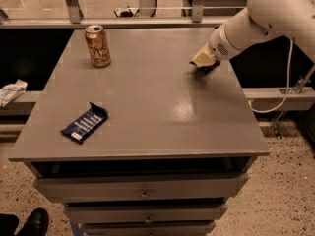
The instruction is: Move rxbar chocolate near rxbar blueberry
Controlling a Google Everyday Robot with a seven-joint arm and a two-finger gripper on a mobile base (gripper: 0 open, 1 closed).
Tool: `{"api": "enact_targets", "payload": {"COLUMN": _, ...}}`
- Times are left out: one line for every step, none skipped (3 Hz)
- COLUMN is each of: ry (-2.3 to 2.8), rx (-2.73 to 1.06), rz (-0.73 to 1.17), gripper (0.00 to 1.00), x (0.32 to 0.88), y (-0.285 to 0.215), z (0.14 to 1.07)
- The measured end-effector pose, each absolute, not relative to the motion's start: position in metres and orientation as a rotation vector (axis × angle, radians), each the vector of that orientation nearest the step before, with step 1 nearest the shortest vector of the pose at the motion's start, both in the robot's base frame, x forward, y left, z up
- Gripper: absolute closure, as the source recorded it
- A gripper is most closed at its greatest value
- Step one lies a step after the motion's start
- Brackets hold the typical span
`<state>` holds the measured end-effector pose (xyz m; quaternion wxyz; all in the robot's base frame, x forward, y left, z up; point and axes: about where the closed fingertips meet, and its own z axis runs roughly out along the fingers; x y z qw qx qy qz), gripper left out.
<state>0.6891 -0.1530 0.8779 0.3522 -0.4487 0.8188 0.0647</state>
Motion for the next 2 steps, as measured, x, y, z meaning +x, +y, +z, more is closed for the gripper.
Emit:
{"api": "enact_targets", "payload": {"ry": 2.071, "rx": -1.2, "rz": 0.227, "gripper": 1.0, "x": 0.663, "y": -0.138, "z": 0.889}}
{"api": "enact_targets", "payload": {"ry": 1.982, "rx": -1.305, "rz": 0.405, "gripper": 1.0, "x": 0.599, "y": -0.092, "z": 0.901}}
